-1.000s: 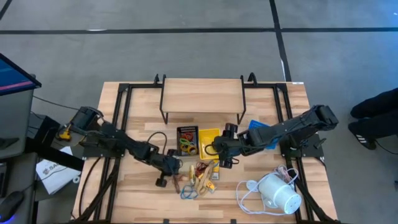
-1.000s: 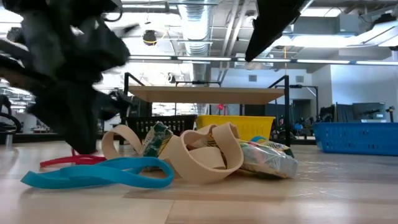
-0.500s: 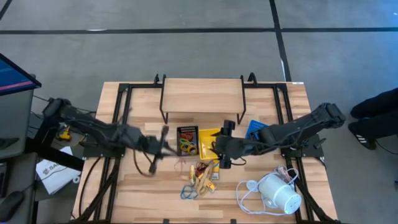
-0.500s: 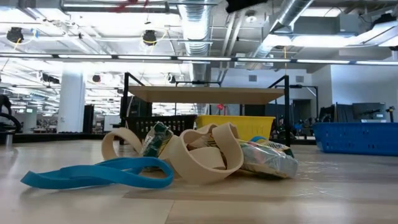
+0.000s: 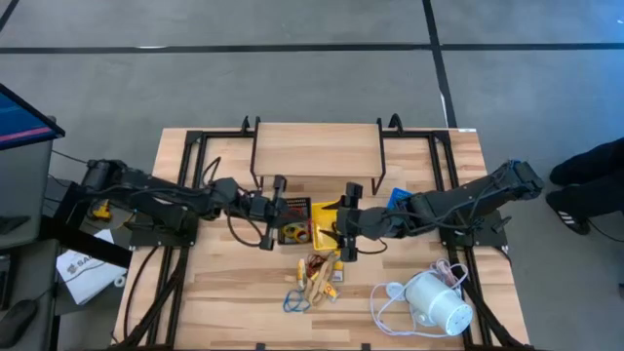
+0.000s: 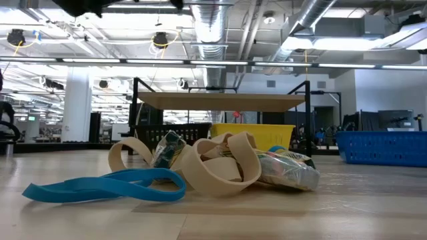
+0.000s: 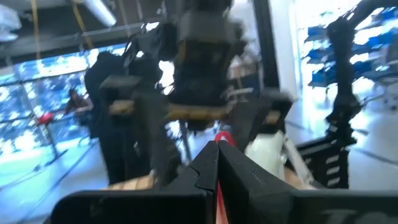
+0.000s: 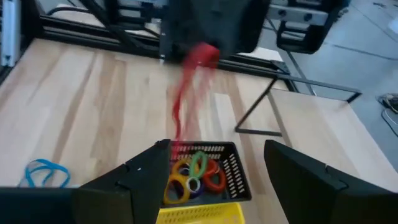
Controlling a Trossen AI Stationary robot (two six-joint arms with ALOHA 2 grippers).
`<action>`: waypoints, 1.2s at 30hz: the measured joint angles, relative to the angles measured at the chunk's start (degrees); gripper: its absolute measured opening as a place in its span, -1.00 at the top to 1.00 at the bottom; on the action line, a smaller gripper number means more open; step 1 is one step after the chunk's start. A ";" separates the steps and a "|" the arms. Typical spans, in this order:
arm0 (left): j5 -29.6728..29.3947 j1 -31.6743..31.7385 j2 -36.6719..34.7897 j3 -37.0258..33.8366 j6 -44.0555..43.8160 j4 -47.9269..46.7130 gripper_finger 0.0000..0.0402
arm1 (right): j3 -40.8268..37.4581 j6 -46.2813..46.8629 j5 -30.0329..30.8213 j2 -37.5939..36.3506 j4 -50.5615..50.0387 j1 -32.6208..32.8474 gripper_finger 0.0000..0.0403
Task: Pick & Place Office Desk Supplies
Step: Put the red rubber band into the yellow bin
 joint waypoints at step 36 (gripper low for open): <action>0.85 1.57 4.83 8.05 6.14 -7.88 1.00 | -1.26 6.66 -0.53 -6.76 -14.09 -4.84 -0.27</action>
